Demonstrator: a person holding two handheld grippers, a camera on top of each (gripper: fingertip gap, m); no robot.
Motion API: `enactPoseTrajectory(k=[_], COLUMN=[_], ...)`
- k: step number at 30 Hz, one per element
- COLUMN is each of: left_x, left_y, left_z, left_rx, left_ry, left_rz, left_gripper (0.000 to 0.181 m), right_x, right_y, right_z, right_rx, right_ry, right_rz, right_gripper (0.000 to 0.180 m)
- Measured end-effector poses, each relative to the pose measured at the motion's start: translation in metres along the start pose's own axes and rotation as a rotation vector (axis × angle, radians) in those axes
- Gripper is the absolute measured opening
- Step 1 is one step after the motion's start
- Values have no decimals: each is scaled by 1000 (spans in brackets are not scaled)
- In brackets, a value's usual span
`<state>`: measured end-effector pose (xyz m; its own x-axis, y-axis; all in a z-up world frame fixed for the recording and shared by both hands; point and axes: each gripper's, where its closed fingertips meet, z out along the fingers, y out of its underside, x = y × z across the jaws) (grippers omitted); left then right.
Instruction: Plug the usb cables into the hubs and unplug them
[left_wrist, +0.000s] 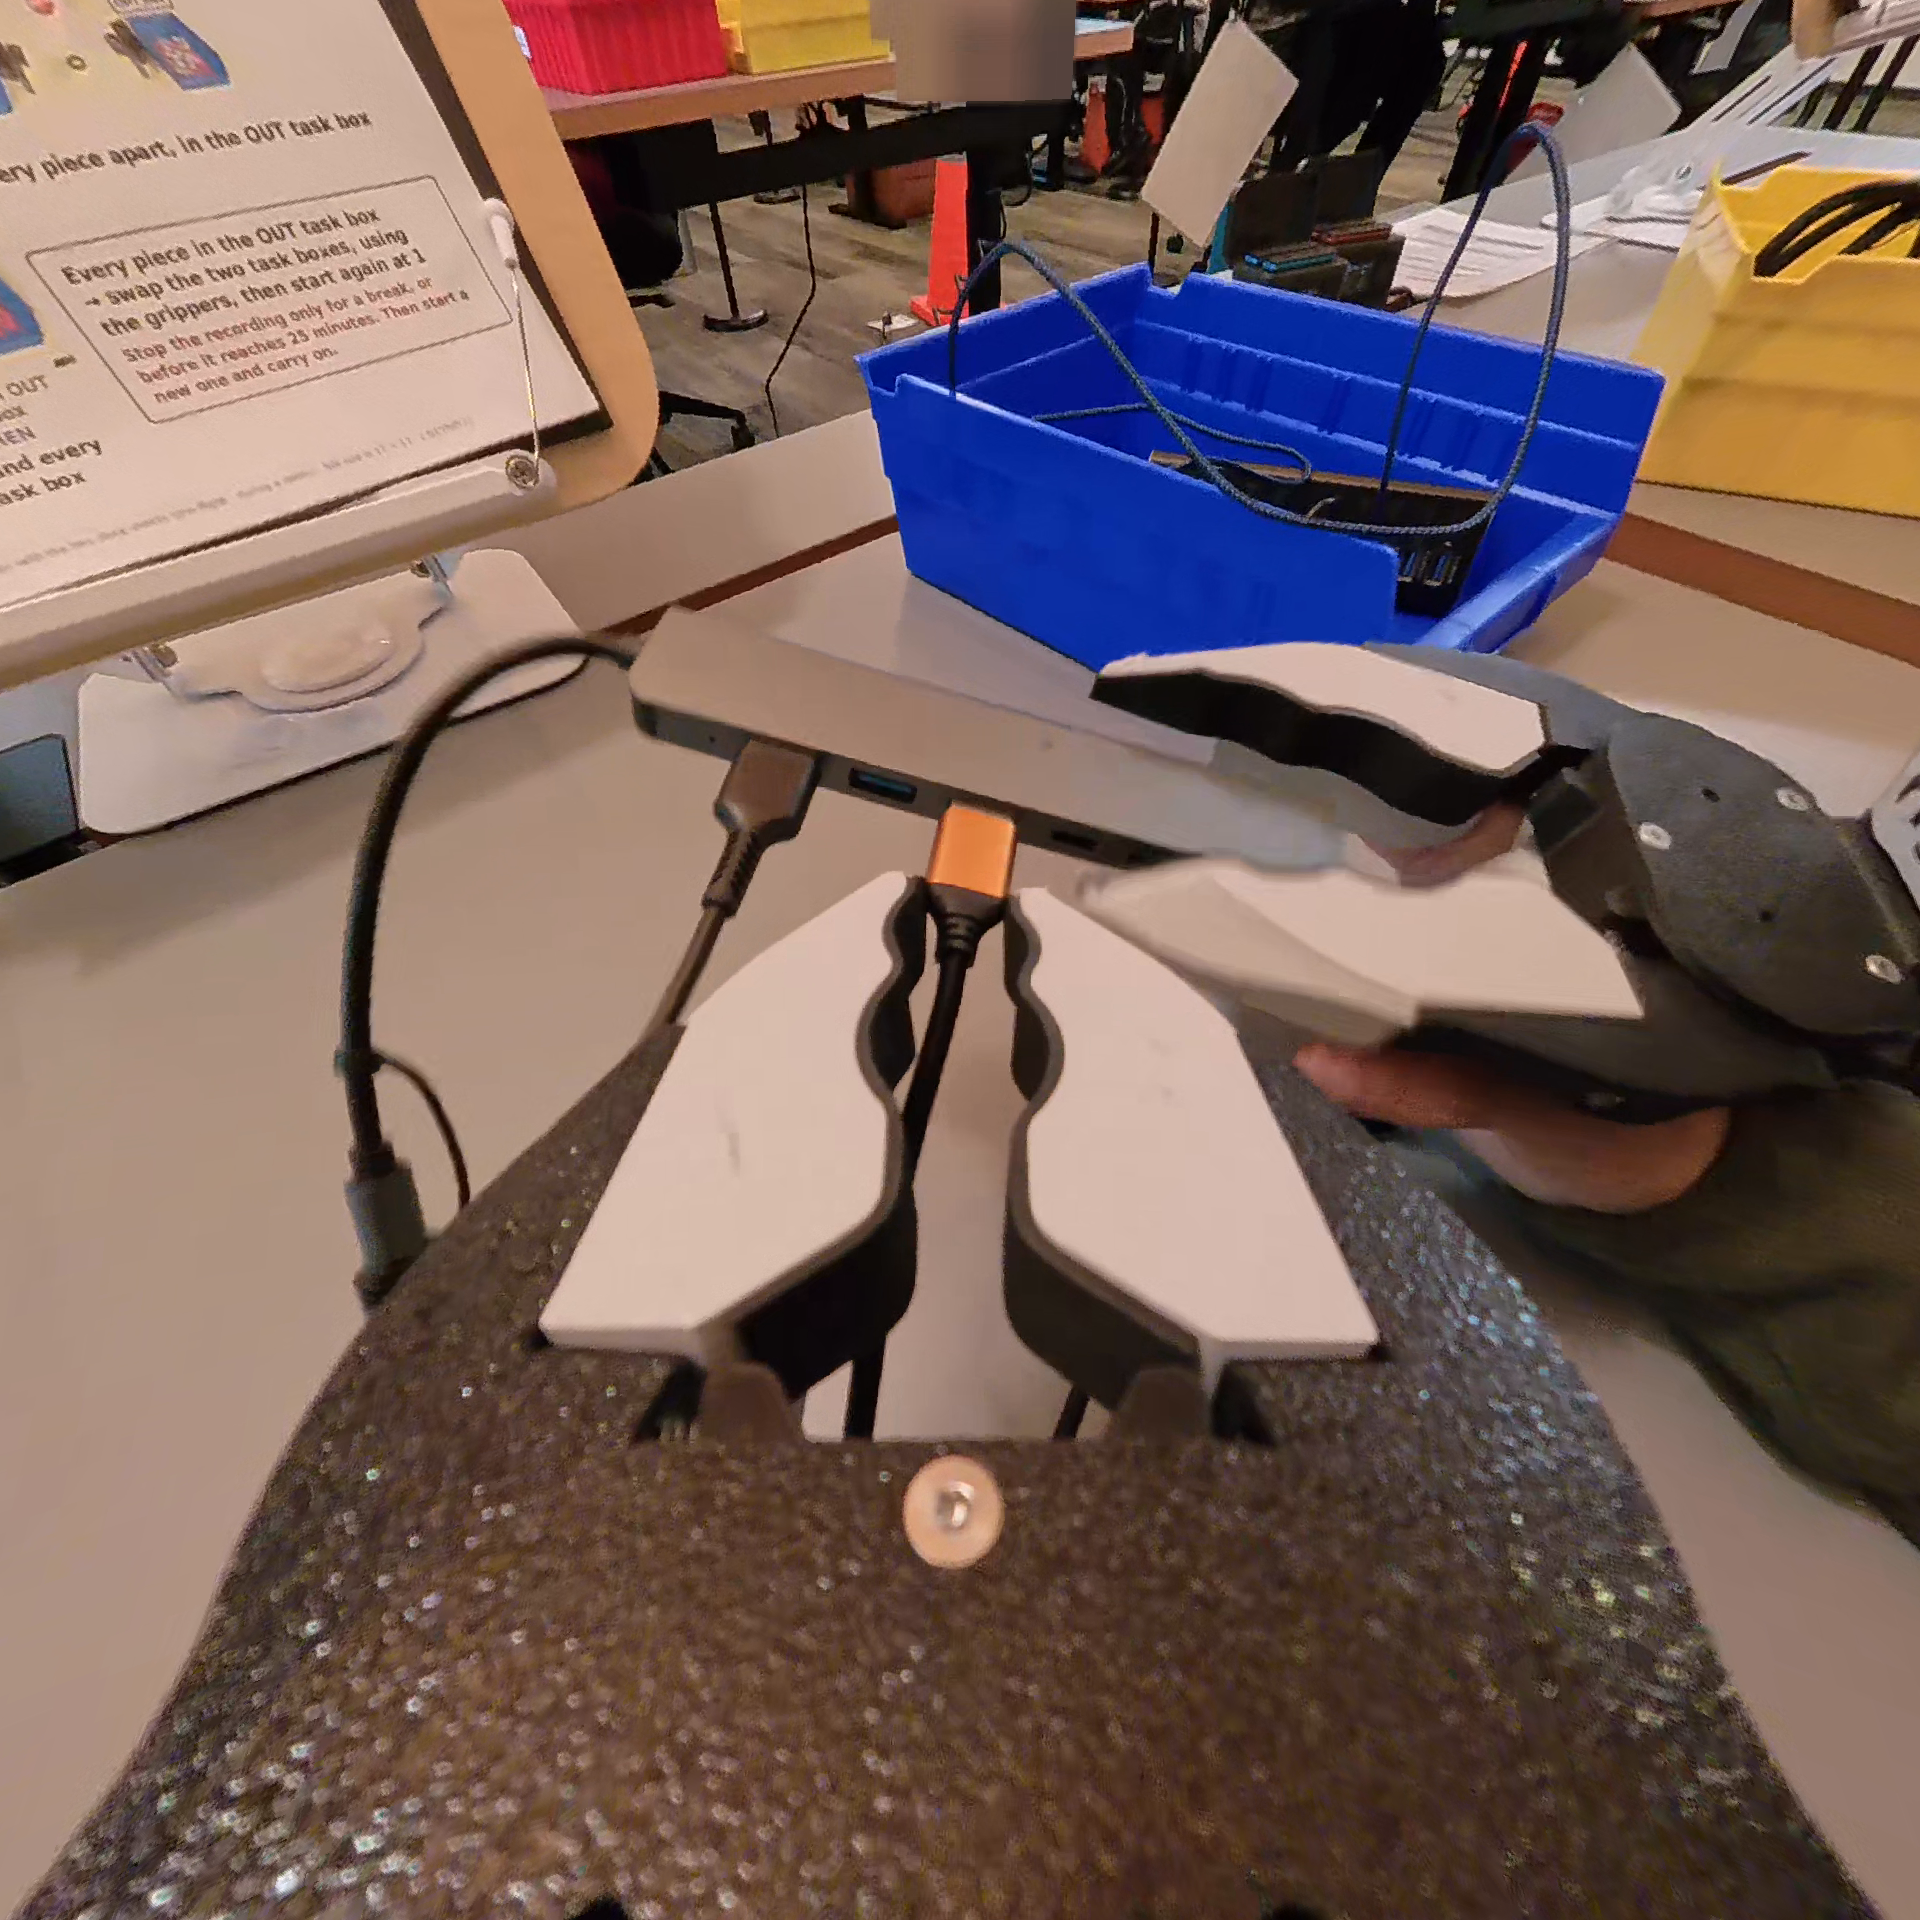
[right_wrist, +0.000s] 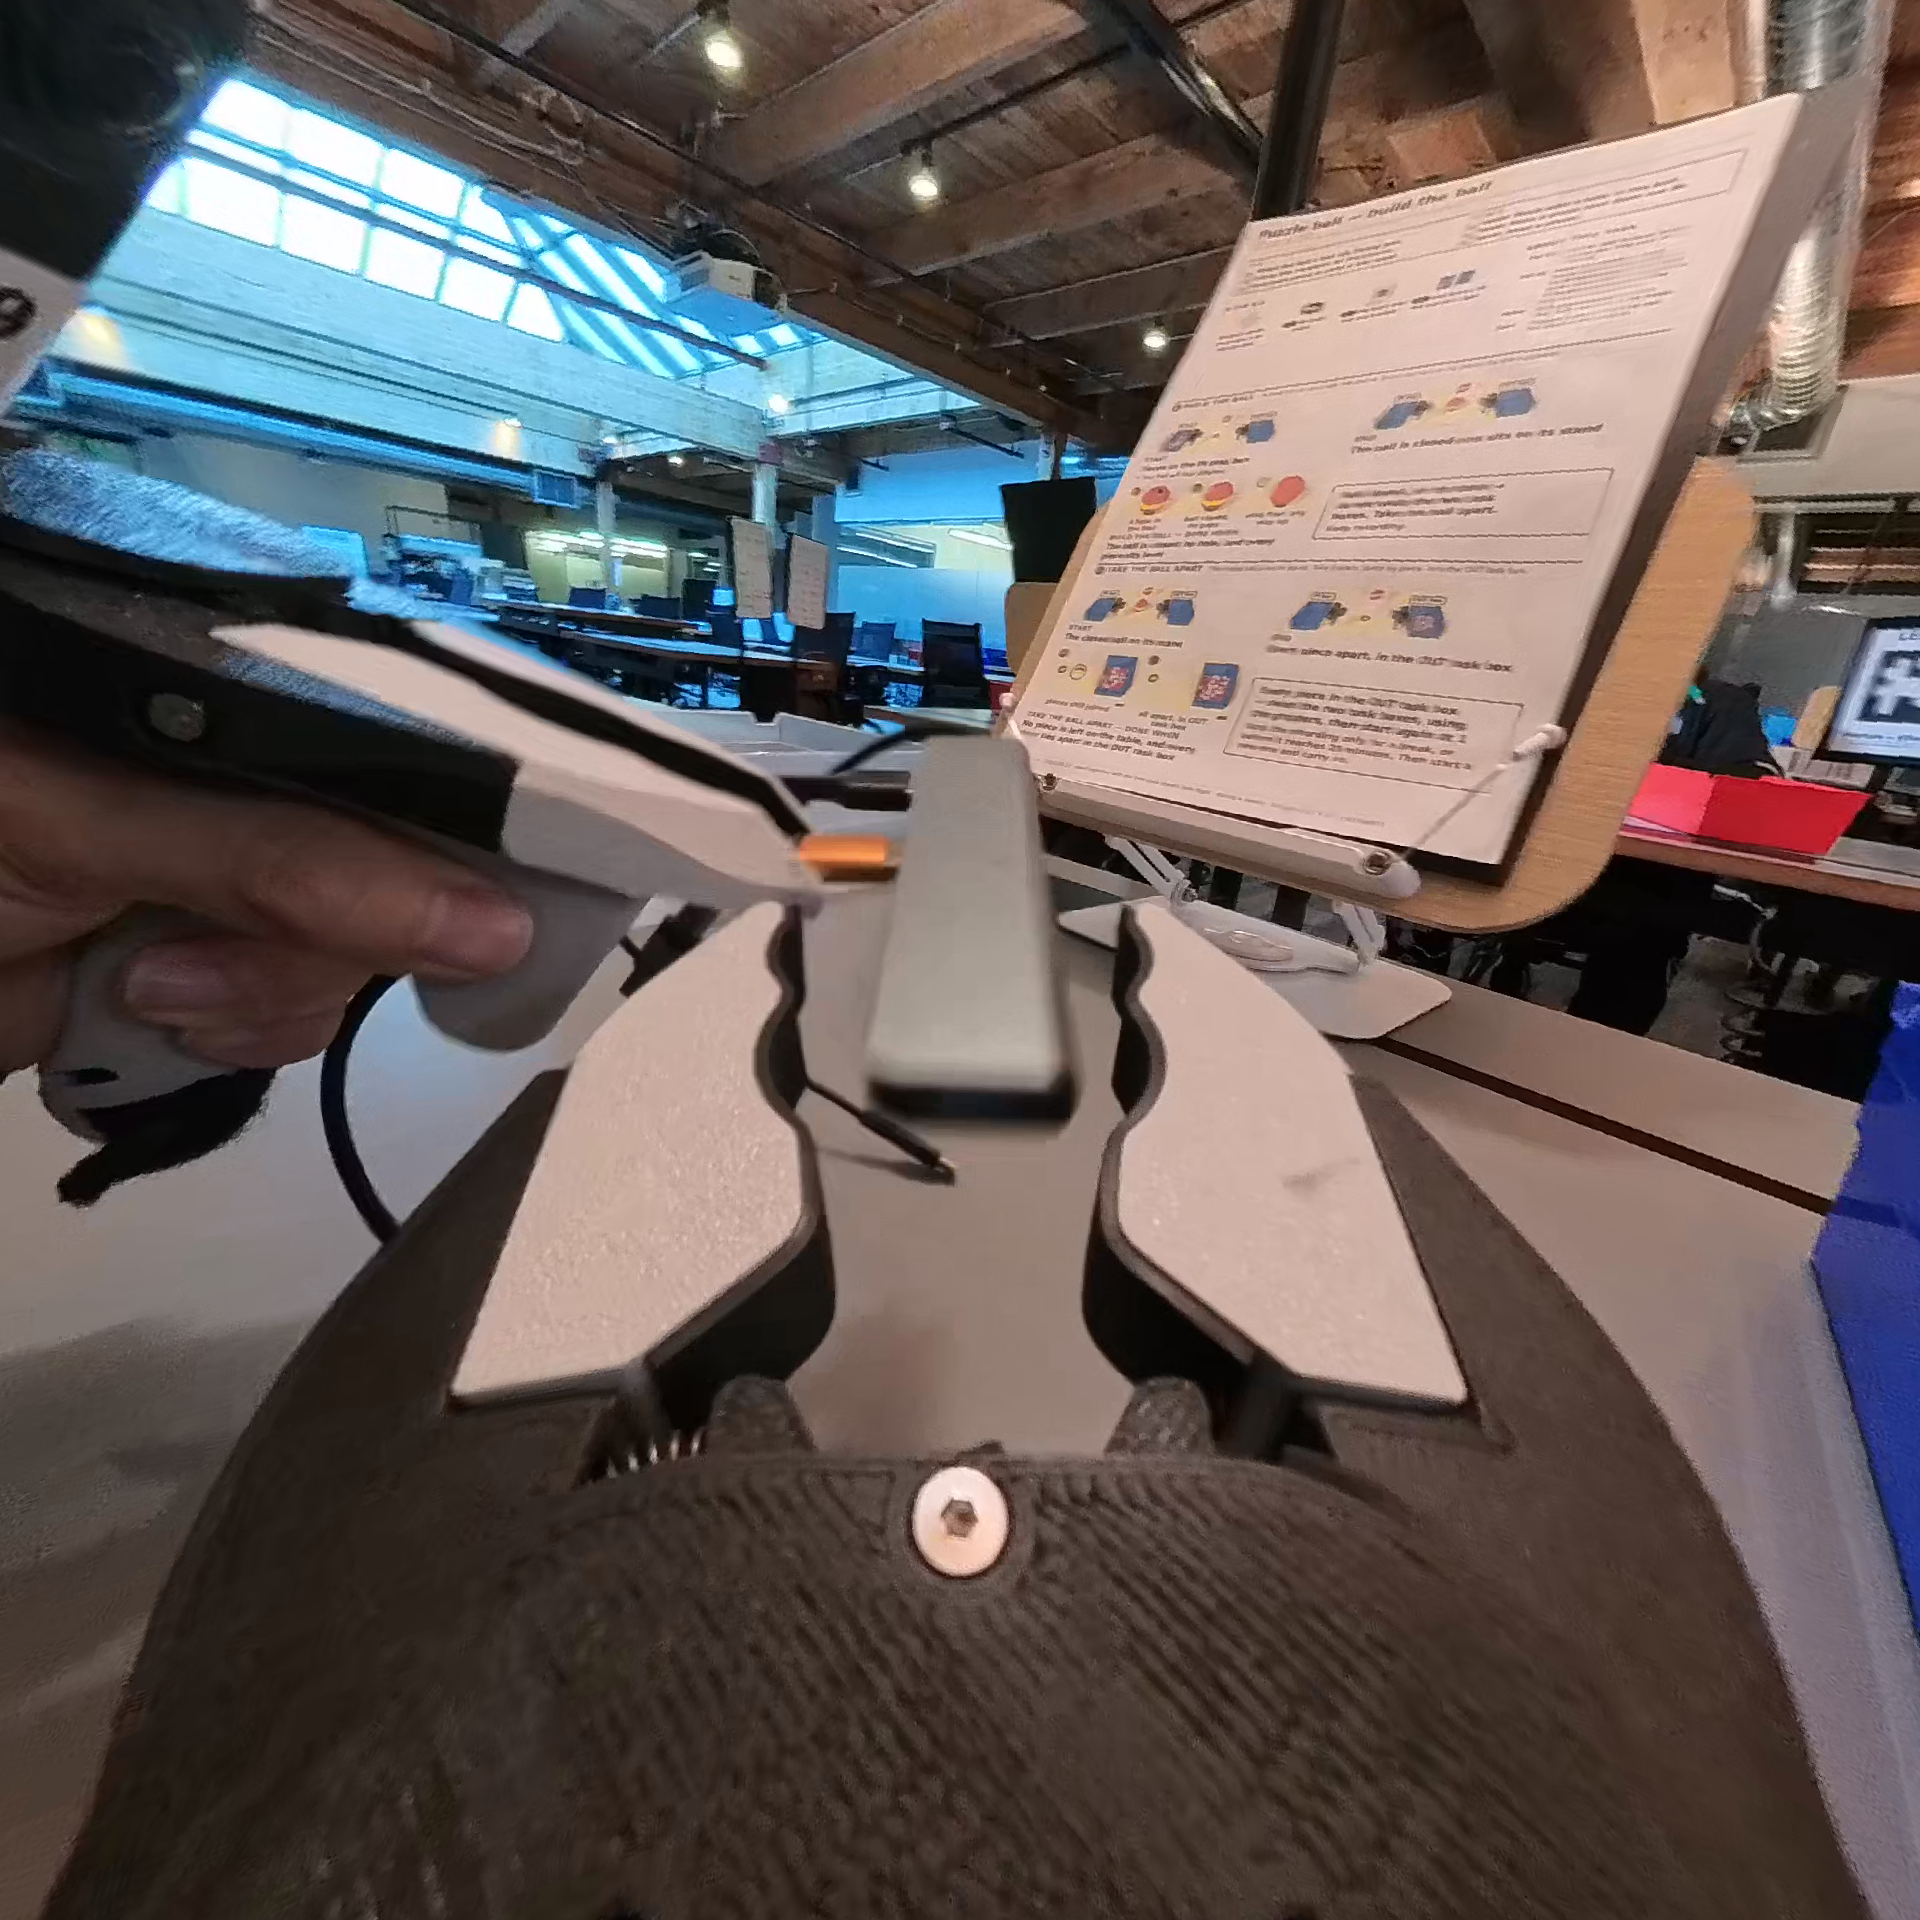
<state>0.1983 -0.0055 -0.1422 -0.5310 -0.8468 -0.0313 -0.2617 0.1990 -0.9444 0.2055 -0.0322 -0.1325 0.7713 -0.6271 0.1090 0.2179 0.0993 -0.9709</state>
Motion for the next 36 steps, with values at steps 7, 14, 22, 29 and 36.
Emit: enactPoseTrajectory(k=[7, 14, 22, 29, 36], left_x=[-2, 11, 10, 5, 10], left_y=[-7, -2, -2, 12, -6], left_z=[-4, -1, -1, -3, -2], left_rx=[4, -22, 4, 11, 169], left_ry=[-27, -8, -50, -62, -95], left_rz=[61, 73, 123, 191, 170], left_gripper=[14, 14, 14, 14, 14], right_x=[3, 5, 2, -6, 0], right_y=[-1, -1, 2, 10, 2], right_z=[-1, -1, -2, 0, -2], right_rx=[5, 5, -23, -86, -18], right_ry=[34, 51, 22, -26, -29], right_rz=[-15, -9, -7, -70, 123], right_gripper=[49, 37, 35, 35, 35])
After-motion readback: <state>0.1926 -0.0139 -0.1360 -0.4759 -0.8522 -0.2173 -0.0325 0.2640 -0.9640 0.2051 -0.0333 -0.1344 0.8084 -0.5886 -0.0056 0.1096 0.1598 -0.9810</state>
